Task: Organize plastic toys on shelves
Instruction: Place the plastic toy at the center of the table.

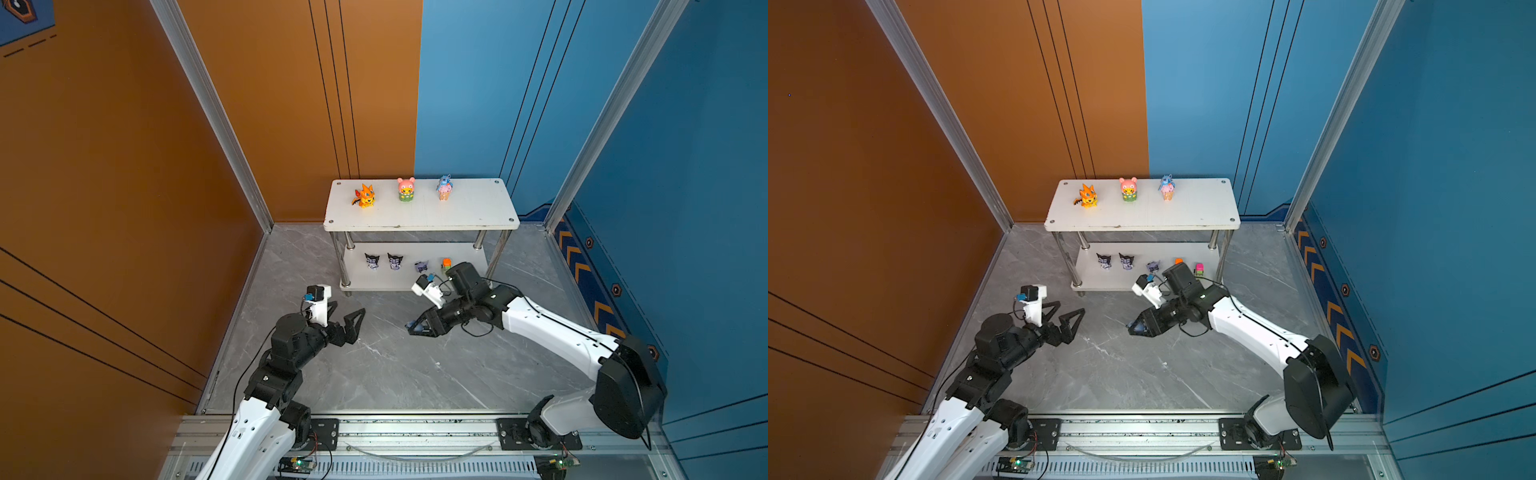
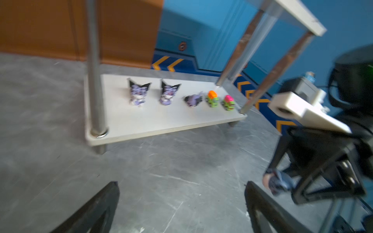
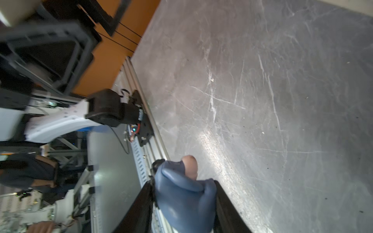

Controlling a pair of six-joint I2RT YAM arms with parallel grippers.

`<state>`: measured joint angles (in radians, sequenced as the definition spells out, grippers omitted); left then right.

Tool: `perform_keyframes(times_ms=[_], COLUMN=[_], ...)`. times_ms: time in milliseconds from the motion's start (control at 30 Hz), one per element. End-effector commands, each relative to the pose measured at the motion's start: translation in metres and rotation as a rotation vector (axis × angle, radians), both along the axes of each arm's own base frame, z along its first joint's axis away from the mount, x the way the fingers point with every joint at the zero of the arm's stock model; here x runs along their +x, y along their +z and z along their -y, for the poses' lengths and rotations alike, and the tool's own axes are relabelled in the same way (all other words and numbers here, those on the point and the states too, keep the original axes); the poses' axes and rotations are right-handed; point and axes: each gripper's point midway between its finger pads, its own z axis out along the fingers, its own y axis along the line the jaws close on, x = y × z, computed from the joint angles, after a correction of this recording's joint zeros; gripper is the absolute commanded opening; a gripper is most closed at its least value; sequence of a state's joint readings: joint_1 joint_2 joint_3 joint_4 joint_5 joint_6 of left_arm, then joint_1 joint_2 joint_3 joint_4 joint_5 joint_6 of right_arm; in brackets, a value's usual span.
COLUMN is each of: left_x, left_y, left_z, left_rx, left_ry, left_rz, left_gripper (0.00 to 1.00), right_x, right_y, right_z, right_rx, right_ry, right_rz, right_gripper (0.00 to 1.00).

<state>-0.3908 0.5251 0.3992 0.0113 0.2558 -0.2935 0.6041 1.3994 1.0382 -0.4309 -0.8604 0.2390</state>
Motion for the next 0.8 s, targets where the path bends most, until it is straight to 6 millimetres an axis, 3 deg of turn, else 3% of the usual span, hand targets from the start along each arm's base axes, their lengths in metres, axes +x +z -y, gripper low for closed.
perform_keyframes(times_ms=[0, 133, 333, 767], left_x=[-0.014, -0.028, -0.043, -0.059], left_y=[0.034, 0.037, 0.045, 0.051], left_z=[0.032, 0.058, 0.084, 0.122], left_rx=[-0.03, -0.073, -0.021, 0.096], left_ry=[-0.165, -0.329, -0.493, -0.684], left_rz=[0.226, 0.315, 0.399, 0.471], left_gripper=[0.98, 0.98, 0.98, 0.98], right_x=[-0.015, -0.024, -0.043, -0.054], right_y=[0.036, 0.058, 0.072, 0.077], right_z=[0.003, 0.0, -0.003, -0.002], right_rx=[0.176, 0.293, 0.357, 0.361], right_ry=[0.028, 0.053, 0.102, 0.113], right_rz=[-0.092, -0.14, -0.178, -0.194], right_gripper=[0.37, 0.38, 0.38, 0.38])
